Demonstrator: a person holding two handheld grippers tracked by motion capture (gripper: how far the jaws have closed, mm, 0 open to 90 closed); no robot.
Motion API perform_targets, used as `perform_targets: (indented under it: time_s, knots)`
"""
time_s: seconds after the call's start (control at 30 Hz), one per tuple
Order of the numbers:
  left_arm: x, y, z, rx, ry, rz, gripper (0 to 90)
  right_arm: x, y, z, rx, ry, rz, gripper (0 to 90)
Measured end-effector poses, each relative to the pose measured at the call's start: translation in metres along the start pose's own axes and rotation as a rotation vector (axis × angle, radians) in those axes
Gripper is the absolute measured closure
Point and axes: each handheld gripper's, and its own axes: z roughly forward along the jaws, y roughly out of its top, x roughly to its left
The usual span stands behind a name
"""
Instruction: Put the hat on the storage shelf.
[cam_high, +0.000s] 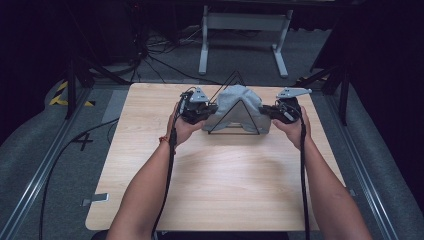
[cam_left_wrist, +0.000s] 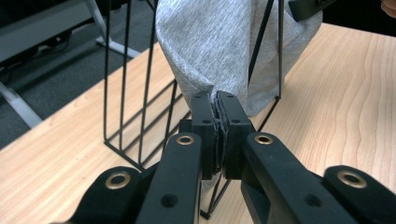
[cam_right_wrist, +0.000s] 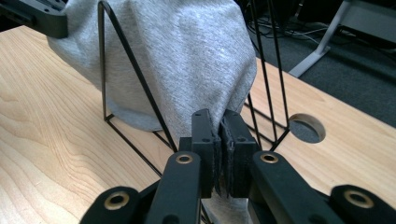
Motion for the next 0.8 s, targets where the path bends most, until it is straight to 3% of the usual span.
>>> perform_targets:
  time_s: [0.17, 0.2, 0.37, 0.43, 0.67, 0.8]
  knots:
    - [-0.002, -0.006, 0.007, 0.027, 0.014, 0.021, 87.1, 0.000, -0.007, 0.006, 0.019, -0.001, 0.007, 85.1]
    - [-0.003, -0.007, 0.008, 0.030, 0.011, 0.001, 87.1, -0.001, -0.008, 0.007, 0.023, 0.001, 0.012, 85.1]
    - [-0.005, -0.012, 0.017, 0.067, 0.029, 0.016, 87.1, -0.006, -0.014, 0.013, 0.027, -0.009, 0.041, 85.0]
    - [-0.003, -0.014, 0.018, 0.065, 0.017, -0.005, 87.1, -0.006, -0.017, 0.016, 0.026, -0.004, 0.057, 85.0]
    - [-0.002, -0.021, 0.024, 0.067, 0.012, -0.022, 87.0, 0.000, -0.022, 0.021, 0.045, -0.025, 0.029, 84.3]
    - [-0.001, -0.019, 0.013, 0.051, 0.023, -0.018, 85.0, 0.001, -0.020, 0.018, 0.051, -0.053, 0.018, 79.6]
